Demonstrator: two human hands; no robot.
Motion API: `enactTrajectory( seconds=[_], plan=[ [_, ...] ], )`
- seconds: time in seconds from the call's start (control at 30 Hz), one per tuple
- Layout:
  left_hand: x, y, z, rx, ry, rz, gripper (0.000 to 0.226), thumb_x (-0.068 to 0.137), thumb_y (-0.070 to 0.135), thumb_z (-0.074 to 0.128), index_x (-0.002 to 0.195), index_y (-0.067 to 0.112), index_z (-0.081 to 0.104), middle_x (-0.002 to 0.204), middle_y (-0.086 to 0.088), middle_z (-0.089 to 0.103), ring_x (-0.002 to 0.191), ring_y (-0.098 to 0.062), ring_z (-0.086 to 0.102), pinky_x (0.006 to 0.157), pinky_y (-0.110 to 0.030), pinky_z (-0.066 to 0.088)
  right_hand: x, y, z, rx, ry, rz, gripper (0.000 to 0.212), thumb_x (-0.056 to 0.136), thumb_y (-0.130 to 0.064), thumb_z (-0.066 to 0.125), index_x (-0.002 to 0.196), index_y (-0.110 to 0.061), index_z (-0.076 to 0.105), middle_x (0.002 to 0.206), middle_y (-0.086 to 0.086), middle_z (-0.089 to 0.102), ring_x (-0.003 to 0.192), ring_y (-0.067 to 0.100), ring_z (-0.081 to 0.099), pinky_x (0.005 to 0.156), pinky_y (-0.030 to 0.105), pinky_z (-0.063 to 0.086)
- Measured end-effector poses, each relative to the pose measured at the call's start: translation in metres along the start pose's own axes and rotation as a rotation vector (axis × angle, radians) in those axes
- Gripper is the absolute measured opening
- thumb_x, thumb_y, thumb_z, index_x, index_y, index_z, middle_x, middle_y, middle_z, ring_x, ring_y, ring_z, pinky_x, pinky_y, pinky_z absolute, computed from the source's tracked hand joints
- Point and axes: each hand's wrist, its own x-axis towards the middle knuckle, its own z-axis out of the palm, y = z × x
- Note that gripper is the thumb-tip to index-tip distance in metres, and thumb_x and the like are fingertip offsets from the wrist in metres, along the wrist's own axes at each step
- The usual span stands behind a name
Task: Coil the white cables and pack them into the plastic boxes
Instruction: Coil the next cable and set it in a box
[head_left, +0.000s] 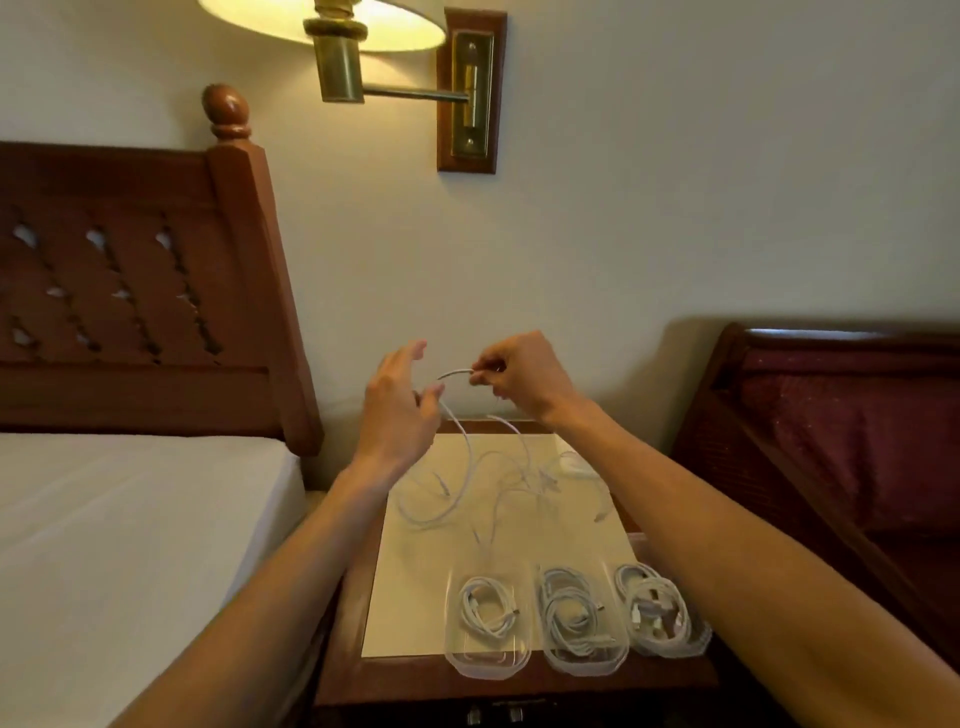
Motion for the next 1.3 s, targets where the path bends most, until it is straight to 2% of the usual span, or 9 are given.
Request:
enactTrajectory(
  seconds=[0.13,0.33,0.53,0.7,0.83,0.9,1.0,1.13,1.3],
  plan=[
    [0.042,0.042,-0.005,-0.154,-0.21,-0.001,0.02,0.097,0.004,0.055,0.112,0.009,0.068,0.102,-0.01,0.07,0.068,-0.019,0.07,0.063,-0.027,0.058,-0.005,-0.011,-0.038,0.008,0.132,-0.074,0.01,0.084,-0.015,0.074,0.09,-0.009,0.078,0.075,0.004,0.075,0.055,0.011,0.066,0.067,0.031,0.058],
    [0.066,0.108,-0.033,0.117,-0.042,0.532,0.01,0.091,0.005,0.065,0.094,0.007,0.074,0.094,-0.005,0.07,0.08,-0.008,0.062,0.072,-0.01,0.049,-0.011,-0.013,-0.057,0.124,0.179,-0.045,0.007,0.092,-0.007,0.063,0.092,-0.003,0.068,0.081,0.008,0.068,0.059,0.018,0.065,0.061,0.025,0.057],
    [0.07,0.147,-0.092,0.027,0.128,0.701,0.012,0.088,0.003,0.068,0.095,0.007,0.077,0.096,0.0,0.069,0.09,-0.007,0.062,0.083,-0.009,0.047,-0.033,0.032,-0.038,0.155,0.094,0.33,0.018,0.098,-0.002,0.05,0.087,-0.007,0.063,0.086,0.015,0.065,0.06,0.024,0.065,0.053,0.018,0.054],
    [0.055,0.093,-0.109,0.129,0.077,0.51,0.015,0.087,0.001,0.069,0.095,0.011,0.077,0.095,0.001,0.071,0.088,-0.012,0.065,0.08,-0.005,0.043,-0.027,0.033,-0.065,0.136,0.289,0.4,0.021,0.097,-0.016,0.056,0.088,-0.011,0.074,0.077,0.003,0.074,0.065,0.011,0.064,0.074,0.028,0.055],
    [0.043,0.035,-0.087,0.263,-0.25,0.078,0.038,0.096,0.008,0.057,0.134,0.013,0.057,0.135,-0.008,0.058,0.111,-0.025,0.064,0.095,-0.027,0.049,-0.016,-0.003,-0.092,0.229,0.332,0.223,0.017,0.095,-0.017,0.061,0.091,-0.009,0.076,0.074,0.002,0.074,0.069,0.008,0.067,0.073,0.019,0.049],
    [0.034,0.037,-0.074,0.185,-0.332,-0.079,0.049,0.098,0.011,0.053,0.146,0.015,0.041,0.14,-0.006,0.051,0.08,-0.025,0.073,0.065,-0.033,0.059,-0.012,-0.02,-0.101,0.213,0.304,0.132,0.016,0.094,-0.018,0.063,0.093,-0.009,0.076,0.073,0.001,0.074,0.068,0.006,0.066,0.074,0.018,0.049],
    [0.031,0.067,-0.058,0.04,-0.238,-0.025,0.052,0.099,0.012,0.053,0.148,0.014,0.038,0.139,-0.004,0.052,0.052,-0.021,0.069,0.043,-0.027,0.053,-0.013,-0.039,-0.106,0.097,0.223,0.003,0.017,0.091,-0.022,0.065,0.096,-0.011,0.077,0.073,-0.004,0.071,0.07,0.007,0.068,0.08,0.021,0.053],
    [0.03,0.107,-0.05,-0.194,-0.31,0.139,0.048,0.099,0.005,0.051,0.146,0.015,0.041,0.135,0.002,0.05,0.07,-0.022,0.073,0.052,-0.035,0.059,-0.022,-0.058,-0.107,0.055,0.177,-0.087,0.017,0.092,-0.021,0.065,0.101,-0.011,0.075,0.075,-0.007,0.069,0.068,0.002,0.065,0.075,0.012,0.049],
    [0.032,0.115,-0.058,-0.099,-0.156,0.383,0.012,0.093,0.011,0.063,0.097,0.006,0.073,0.085,-0.004,0.071,0.073,-0.011,0.069,0.073,-0.033,0.058,-0.041,-0.069,-0.116,0.16,0.125,-0.136,0.017,0.096,-0.016,0.058,0.095,-0.01,0.074,0.073,-0.004,0.069,0.062,0.002,0.063,0.068,0.011,0.048]
  ],
)
